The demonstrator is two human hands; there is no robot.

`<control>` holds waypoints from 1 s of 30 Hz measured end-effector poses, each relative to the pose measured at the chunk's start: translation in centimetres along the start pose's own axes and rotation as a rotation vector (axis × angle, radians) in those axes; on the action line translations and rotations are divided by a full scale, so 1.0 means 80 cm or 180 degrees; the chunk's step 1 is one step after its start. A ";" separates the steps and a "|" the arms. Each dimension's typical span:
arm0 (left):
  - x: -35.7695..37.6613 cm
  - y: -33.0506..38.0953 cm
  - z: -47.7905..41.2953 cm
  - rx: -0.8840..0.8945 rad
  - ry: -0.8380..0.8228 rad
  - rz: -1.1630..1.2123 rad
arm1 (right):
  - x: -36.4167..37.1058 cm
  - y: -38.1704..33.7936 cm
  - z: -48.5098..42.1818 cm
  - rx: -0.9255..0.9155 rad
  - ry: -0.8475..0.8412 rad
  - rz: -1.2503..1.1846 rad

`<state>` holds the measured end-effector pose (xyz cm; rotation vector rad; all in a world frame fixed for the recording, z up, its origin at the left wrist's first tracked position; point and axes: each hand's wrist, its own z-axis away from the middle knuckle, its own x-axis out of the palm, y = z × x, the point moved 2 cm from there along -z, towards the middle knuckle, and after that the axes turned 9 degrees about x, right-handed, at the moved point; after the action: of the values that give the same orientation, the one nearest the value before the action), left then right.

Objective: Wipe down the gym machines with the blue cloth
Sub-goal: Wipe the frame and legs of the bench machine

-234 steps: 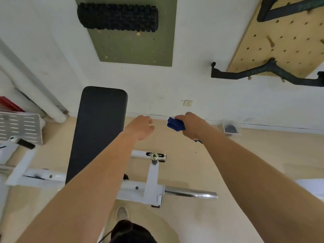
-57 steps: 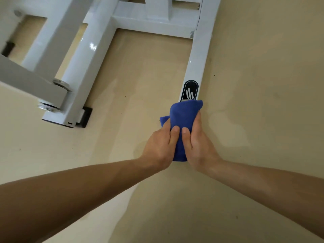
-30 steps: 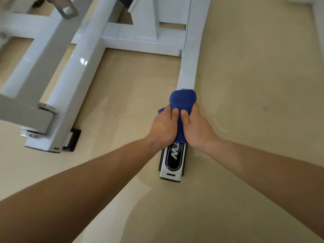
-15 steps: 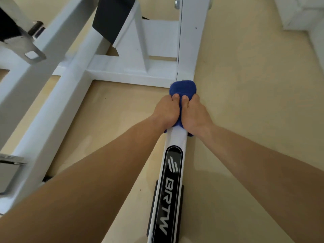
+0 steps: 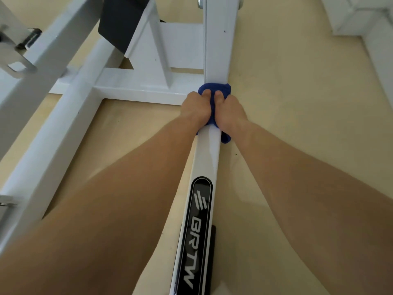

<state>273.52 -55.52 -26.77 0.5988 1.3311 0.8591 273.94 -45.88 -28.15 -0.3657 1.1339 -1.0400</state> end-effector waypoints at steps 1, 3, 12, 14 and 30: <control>0.000 -0.001 0.005 -0.0003 -0.0019 0.0072 | 0.000 0.001 0.004 0.0017 -0.0012 -0.0050; -0.001 -0.006 0.019 0.0014 -0.0093 0.0172 | 0.002 0.006 0.019 0.0034 -0.0049 -0.0025; -0.016 -0.060 0.165 0.0173 -0.0524 0.0422 | 0.014 0.077 0.154 -0.0347 -0.0524 -0.0214; -0.021 -0.065 0.191 0.0057 -0.0617 0.0512 | 0.014 0.083 0.181 -0.0324 -0.0585 -0.0175; -0.035 -0.059 0.237 -0.0387 -0.0769 0.0140 | 0.029 0.108 0.217 -0.0005 -0.0881 -0.0281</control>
<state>292.99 -58.68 -25.72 0.6175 1.0433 0.8676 293.37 -47.65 -28.13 -0.5474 0.8766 -1.0296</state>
